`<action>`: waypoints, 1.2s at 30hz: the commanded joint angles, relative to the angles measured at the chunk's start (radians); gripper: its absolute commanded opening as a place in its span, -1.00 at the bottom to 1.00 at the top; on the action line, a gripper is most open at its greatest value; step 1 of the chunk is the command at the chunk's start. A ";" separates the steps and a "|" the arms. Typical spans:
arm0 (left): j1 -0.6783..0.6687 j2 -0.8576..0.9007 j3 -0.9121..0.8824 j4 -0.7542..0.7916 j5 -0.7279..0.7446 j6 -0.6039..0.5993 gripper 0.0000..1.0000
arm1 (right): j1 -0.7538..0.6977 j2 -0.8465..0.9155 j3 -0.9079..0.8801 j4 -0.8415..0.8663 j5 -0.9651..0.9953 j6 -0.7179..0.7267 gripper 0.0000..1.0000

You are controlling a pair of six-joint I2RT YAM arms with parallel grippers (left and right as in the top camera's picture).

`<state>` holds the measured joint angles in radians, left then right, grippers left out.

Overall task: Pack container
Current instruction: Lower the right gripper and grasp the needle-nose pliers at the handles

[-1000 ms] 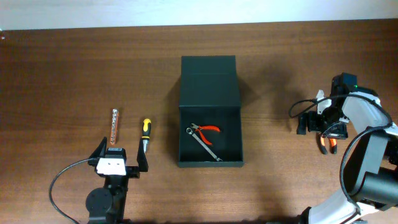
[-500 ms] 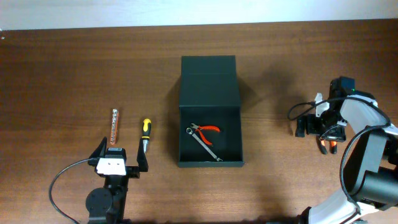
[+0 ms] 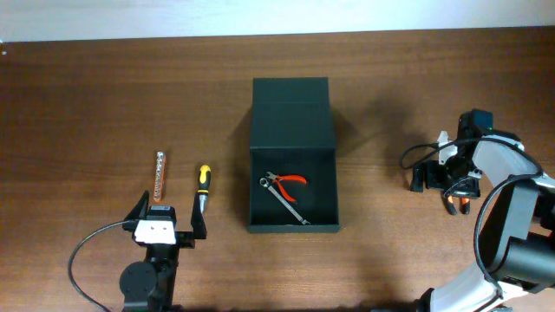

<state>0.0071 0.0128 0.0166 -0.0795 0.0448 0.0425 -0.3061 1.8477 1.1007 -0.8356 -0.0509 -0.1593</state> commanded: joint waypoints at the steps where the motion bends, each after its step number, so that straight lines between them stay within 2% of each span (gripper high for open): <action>1: 0.002 -0.008 -0.008 0.000 -0.008 0.015 0.99 | -0.004 0.012 -0.018 0.006 -0.018 0.004 0.98; 6: 0.002 -0.008 -0.008 0.000 -0.008 0.015 0.99 | -0.004 0.012 -0.018 0.007 -0.017 0.004 0.98; 13: 0.002 -0.008 -0.008 0.000 -0.007 0.015 0.98 | -0.004 0.012 -0.018 0.007 -0.017 0.004 0.29; 18: 0.002 -0.008 -0.008 0.000 -0.007 0.015 0.99 | -0.003 0.012 -0.018 0.007 -0.017 0.004 0.25; 23: 0.002 -0.008 -0.008 0.000 -0.008 0.015 0.99 | -0.003 0.012 -0.018 0.007 -0.018 0.005 -0.15; 36: 0.002 -0.008 -0.008 0.000 -0.007 0.015 0.99 | -0.002 0.012 -0.018 0.021 -0.019 0.019 -0.21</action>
<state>0.0071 0.0128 0.0166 -0.0795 0.0448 0.0422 -0.3080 1.8477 1.0954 -0.8246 -0.0513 -0.1528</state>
